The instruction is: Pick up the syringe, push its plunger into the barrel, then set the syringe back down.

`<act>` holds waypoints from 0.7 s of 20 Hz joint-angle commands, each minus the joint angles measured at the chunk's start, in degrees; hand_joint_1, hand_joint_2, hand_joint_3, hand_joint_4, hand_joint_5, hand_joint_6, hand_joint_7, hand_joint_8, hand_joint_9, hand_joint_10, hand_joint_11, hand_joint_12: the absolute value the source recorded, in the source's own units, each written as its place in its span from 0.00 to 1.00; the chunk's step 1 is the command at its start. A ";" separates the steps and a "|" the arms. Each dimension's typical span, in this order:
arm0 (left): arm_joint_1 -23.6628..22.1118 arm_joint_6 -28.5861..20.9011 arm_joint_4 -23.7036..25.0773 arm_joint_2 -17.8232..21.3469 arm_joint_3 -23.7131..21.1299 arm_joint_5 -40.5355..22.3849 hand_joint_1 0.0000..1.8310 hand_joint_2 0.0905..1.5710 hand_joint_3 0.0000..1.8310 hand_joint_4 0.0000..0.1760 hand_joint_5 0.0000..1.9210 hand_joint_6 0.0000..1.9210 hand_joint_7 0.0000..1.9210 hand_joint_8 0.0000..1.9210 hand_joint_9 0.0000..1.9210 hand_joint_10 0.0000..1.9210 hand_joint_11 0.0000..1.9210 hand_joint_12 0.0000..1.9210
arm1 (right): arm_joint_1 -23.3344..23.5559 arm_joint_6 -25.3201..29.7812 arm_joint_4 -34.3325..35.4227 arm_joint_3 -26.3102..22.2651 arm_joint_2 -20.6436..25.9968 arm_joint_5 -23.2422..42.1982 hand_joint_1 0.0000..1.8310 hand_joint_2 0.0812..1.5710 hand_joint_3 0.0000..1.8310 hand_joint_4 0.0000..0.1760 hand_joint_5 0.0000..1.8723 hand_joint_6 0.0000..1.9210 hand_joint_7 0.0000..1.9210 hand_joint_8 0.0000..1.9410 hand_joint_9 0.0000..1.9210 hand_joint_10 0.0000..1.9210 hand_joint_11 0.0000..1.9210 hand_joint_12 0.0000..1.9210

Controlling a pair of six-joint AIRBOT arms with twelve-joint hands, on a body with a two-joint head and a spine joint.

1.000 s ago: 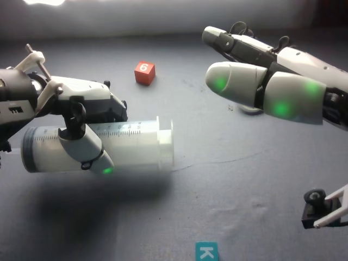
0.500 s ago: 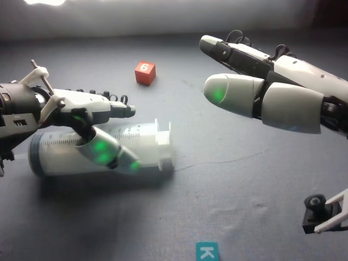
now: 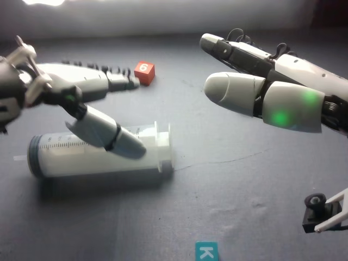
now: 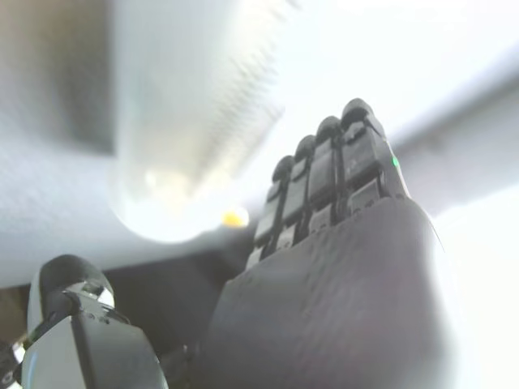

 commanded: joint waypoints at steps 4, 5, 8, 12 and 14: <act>-1.50 -0.07 8.67 5.18 -2.76 -18.40 0.17 0.55 0.01 0.00 0.00 0.00 0.00 0.00 0.00 0.00 0.00 0.00 | -0.05 0.23 -2.52 -0.05 0.03 7.25 0.00 0.73 0.00 0.00 0.00 0.00 0.00 0.00 0.00 0.00 0.00 0.00; -1.31 -0.07 11.79 7.36 -3.49 -23.66 0.18 0.56 0.01 0.00 0.00 0.00 0.00 0.00 0.00 0.00 0.00 0.00 | -0.18 0.23 -3.01 -0.04 0.06 7.32 0.00 0.74 0.00 0.00 0.00 0.00 0.00 0.00 0.00 0.00 0.00 0.00; -0.71 -0.02 14.89 11.52 -4.38 -32.37 0.19 0.59 0.01 0.00 0.00 0.00 0.00 0.00 0.00 0.00 0.00 0.00 | -0.67 0.22 -5.46 -0.04 0.21 8.60 0.00 0.74 0.00 0.00 0.00 0.00 0.00 0.00 0.00 0.00 0.00 0.00; 1.14 0.17 21.83 17.72 -5.44 -47.63 0.23 0.62 0.00 0.00 0.16 0.40 0.17 0.62 0.13 0.70 0.01 0.84 | -0.85 -0.61 -6.21 -0.04 0.30 9.89 0.00 0.70 0.00 0.00 0.24 0.01 0.34 0.03 0.31 0.07 0.02 0.54; 1.30 0.24 22.31 21.08 -6.59 -51.31 0.29 0.59 0.00 0.00 0.15 0.97 0.17 0.98 0.20 0.99 0.19 0.99 | -0.77 -0.71 -6.21 -0.04 0.30 10.14 0.03 0.69 0.00 0.00 0.37 0.07 0.36 0.33 0.26 0.58 0.11 0.80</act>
